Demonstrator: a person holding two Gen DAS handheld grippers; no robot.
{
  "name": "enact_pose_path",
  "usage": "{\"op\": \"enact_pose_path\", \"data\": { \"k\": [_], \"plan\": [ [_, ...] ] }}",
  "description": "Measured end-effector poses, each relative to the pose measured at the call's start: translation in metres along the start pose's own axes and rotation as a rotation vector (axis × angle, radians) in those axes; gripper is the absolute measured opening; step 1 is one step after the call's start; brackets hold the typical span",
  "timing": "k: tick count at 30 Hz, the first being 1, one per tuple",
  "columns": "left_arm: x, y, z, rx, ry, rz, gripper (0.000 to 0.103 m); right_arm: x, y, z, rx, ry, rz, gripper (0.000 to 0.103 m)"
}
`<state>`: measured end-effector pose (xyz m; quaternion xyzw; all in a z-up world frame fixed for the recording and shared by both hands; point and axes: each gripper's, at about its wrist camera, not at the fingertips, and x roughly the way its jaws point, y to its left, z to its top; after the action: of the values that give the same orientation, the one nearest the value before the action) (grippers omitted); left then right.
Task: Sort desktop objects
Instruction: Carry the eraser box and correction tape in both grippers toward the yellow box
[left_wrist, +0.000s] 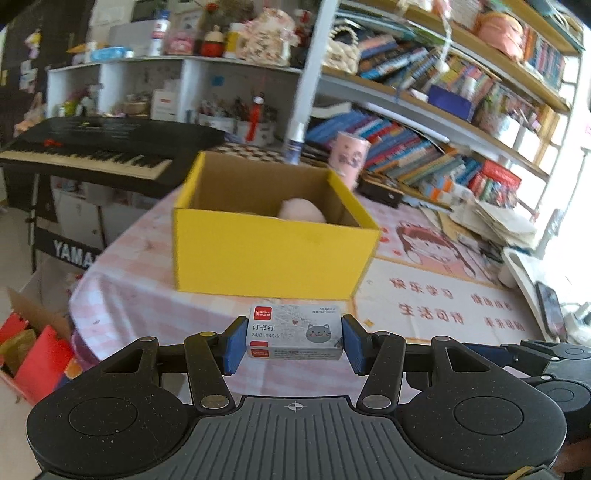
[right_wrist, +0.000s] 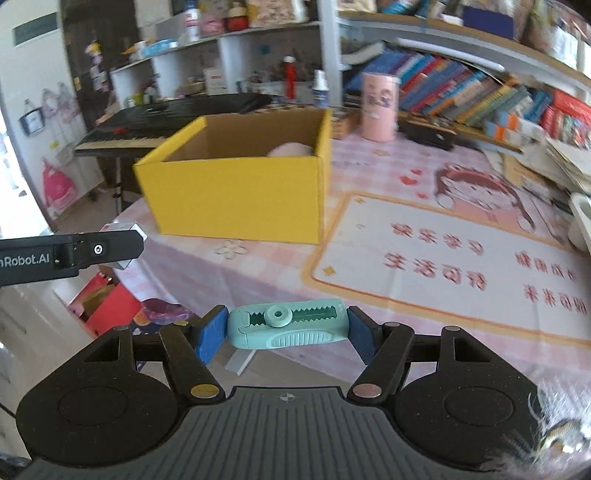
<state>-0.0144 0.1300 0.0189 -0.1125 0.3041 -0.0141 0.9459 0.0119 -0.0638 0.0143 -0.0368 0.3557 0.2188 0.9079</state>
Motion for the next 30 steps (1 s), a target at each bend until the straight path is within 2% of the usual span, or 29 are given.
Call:
{"op": "enact_pose_path", "data": {
  "k": [5,12,17,23,30],
  "plan": [
    [-0.009,0.014,0.003,-0.02,-0.035,0.035,0.053,0.005,0.017,0.011,-0.061,-0.023,0.044,0.067],
    [-0.011,0.023,0.007,-0.028,-0.056,0.045,0.053,0.012,0.032,0.022,-0.1,-0.037,0.071,0.067],
    [-0.006,0.028,0.017,-0.041,-0.079,0.039,0.053,0.015,0.033,0.03,-0.115,-0.054,0.053,0.067],
    [0.01,0.026,0.04,-0.036,-0.111,0.025,0.053,0.017,0.026,0.048,-0.137,-0.116,0.002,0.067],
    [0.036,0.02,0.069,-0.033,-0.152,0.044,0.053,0.029,0.014,0.081,-0.163,-0.186,0.02,0.067]
  ]
}}
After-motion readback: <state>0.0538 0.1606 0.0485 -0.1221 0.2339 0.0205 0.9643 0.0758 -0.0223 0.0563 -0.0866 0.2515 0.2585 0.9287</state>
